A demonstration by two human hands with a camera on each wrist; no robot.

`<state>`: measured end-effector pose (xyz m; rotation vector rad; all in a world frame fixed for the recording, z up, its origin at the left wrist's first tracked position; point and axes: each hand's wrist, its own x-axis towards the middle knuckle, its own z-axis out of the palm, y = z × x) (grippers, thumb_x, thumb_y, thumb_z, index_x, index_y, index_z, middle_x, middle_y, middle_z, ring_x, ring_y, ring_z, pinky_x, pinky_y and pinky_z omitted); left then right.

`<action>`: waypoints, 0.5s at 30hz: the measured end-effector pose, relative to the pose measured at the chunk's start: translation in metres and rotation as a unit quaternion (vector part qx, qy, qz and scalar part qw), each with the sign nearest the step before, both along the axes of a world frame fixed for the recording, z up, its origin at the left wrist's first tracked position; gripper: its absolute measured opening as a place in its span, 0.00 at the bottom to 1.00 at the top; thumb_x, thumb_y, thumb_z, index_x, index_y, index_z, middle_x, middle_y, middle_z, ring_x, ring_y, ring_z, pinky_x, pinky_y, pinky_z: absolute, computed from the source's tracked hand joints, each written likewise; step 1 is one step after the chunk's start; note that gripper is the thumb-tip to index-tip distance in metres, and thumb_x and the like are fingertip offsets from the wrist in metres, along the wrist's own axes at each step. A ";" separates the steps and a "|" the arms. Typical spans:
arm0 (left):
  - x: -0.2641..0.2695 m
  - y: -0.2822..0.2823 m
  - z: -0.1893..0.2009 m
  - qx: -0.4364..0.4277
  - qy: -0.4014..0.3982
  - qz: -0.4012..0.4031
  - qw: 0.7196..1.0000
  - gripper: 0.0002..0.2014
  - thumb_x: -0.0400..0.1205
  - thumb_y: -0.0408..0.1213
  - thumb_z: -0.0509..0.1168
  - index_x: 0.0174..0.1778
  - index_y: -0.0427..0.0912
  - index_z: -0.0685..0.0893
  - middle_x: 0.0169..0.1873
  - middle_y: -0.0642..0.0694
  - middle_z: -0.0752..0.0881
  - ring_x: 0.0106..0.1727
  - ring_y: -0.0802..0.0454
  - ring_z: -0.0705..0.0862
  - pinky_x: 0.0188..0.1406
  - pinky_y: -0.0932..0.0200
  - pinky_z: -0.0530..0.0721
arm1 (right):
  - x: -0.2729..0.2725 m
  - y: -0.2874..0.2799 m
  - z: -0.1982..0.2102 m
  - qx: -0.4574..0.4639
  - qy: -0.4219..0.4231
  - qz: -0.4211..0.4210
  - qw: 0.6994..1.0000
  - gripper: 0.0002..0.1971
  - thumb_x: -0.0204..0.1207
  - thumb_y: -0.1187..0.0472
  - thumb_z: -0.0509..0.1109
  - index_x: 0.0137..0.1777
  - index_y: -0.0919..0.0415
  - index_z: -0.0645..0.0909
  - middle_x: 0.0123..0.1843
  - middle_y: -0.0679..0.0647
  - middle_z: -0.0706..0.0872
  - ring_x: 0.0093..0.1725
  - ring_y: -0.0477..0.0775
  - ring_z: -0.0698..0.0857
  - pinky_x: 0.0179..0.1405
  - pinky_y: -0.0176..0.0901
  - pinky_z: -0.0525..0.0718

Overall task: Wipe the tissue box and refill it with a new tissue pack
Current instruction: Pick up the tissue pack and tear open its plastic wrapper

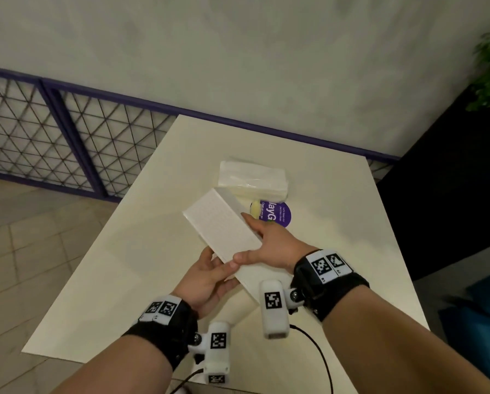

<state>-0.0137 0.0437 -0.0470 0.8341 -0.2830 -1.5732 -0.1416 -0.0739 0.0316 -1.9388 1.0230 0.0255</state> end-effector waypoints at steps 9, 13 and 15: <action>-0.011 0.000 0.002 -0.009 0.052 0.037 0.998 0.35 0.70 0.24 0.71 0.74 0.40 0.69 0.63 0.30 0.83 0.63 0.34 0.84 0.48 0.45 0.88 | -0.004 -0.009 0.004 0.072 -0.017 -0.014 0.997 0.49 0.54 0.48 0.85 0.77 0.38 0.66 0.63 0.47 0.87 0.62 0.48 0.85 0.65 0.51 0.84; -0.014 0.002 0.000 -0.008 0.060 0.048 0.997 0.36 0.70 0.22 0.70 0.74 0.42 0.68 0.60 0.31 0.85 0.61 0.35 0.85 0.45 0.47 0.89 | -0.005 -0.009 0.007 0.111 -0.036 -0.014 0.993 0.48 0.58 0.57 0.85 0.78 0.41 0.67 0.63 0.50 0.87 0.63 0.49 0.85 0.66 0.52 0.83; -0.015 0.003 0.001 -0.006 0.061 0.054 0.997 0.36 0.69 0.21 0.69 0.74 0.42 0.68 0.58 0.32 0.87 0.59 0.35 0.86 0.43 0.48 0.89 | -0.005 -0.010 0.007 0.139 -0.047 -0.016 0.989 0.47 0.57 0.60 0.86 0.76 0.40 0.70 0.63 0.51 0.88 0.63 0.51 0.86 0.65 0.53 0.84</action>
